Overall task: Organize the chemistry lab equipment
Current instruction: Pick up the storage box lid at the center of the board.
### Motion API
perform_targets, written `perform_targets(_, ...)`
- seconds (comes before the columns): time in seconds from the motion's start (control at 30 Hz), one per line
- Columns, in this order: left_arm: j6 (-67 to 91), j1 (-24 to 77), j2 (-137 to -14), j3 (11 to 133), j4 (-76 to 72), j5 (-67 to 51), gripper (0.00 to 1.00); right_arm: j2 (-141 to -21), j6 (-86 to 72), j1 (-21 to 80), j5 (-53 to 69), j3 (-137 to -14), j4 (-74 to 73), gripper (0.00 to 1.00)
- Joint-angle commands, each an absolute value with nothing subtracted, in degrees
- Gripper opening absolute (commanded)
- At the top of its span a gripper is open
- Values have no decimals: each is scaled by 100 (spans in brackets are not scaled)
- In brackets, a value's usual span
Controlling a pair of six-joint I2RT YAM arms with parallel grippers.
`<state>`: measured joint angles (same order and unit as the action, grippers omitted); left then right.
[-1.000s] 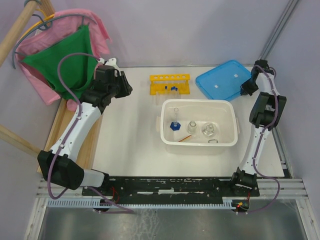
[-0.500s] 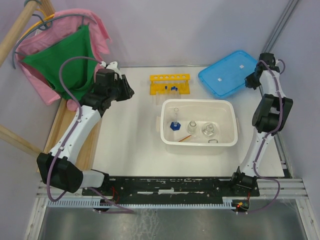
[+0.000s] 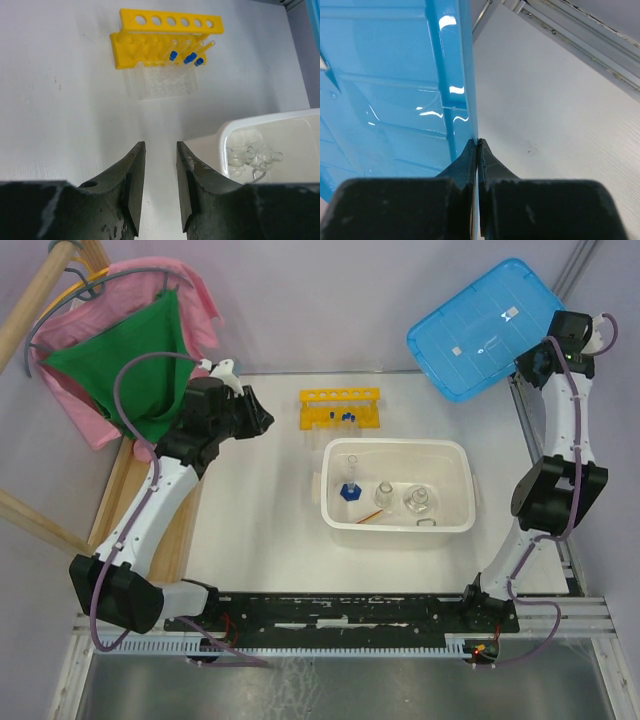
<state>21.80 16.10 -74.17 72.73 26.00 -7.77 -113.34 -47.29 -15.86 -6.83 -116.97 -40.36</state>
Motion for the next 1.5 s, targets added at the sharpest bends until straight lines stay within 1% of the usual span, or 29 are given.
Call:
perform_targets(0.0,2330,1617,-7212,7358,2005,-1166,39,-10548,-4919,-1580,-178,-11478,-3449,1)
perform_targets(0.13,2540,1627,-7232,7521,1733,-1463,42,-10180,-4838,-1511,325,-11373,-3351,1)
perform_targets(0.3,3025,1626,-7344,7712,1142,-2125,51,-9576,-4577,-1294,633,-11066,-3197,1)
perform_targets(0.37,3593,1630,-7364,7552,643,-2452,60,-9314,-4467,-1201,619,-10812,-3113,1)
perform_targets(0.43,4266,1628,-7422,7286,-105,-2884,73,-9051,-4410,-1126,599,-10609,-3047,1)
perform_targets(0.47,4660,1628,-7459,7113,-504,-3114,77,-8931,-4392,-1100,598,-10526,-3012,1)
perform_targets(0.53,5504,1629,-7544,6744,-1471,-3471,81,-8740,-4382,-1053,632,-10425,-2978,1)
perform_targets(0.6,5943,1642,-7598,6505,-2141,-3616,82,-8628,-4395,-1030,801,-10399,-2972,1)
perform_targets(0.63,5948,1652,-7624,6485,-2239,-3647,83,-8592,-4400,-1022,948,-10402,-2946,1)
perform_targets(0.83,5347,1658,-7685,6934,-1960,-3823,85,-8633,-4465,-954,1947,-10600,-3083,1)
perform_targets(1.03,5157,1810,-7666,7233,-1976,-3545,85,-8428,-4745,-690,2085,-10289,-2941,1)
perform_targets(1.27,4278,2486,-7734,7414,-1910,-2650,86,-8440,-4977,-463,2229,-10285,-2841,1)
perform_targets(1.47,4377,2689,-7912,7573,-2097,-2655,86,-8425,-4937,-328,2221,-10275,-2891,1)
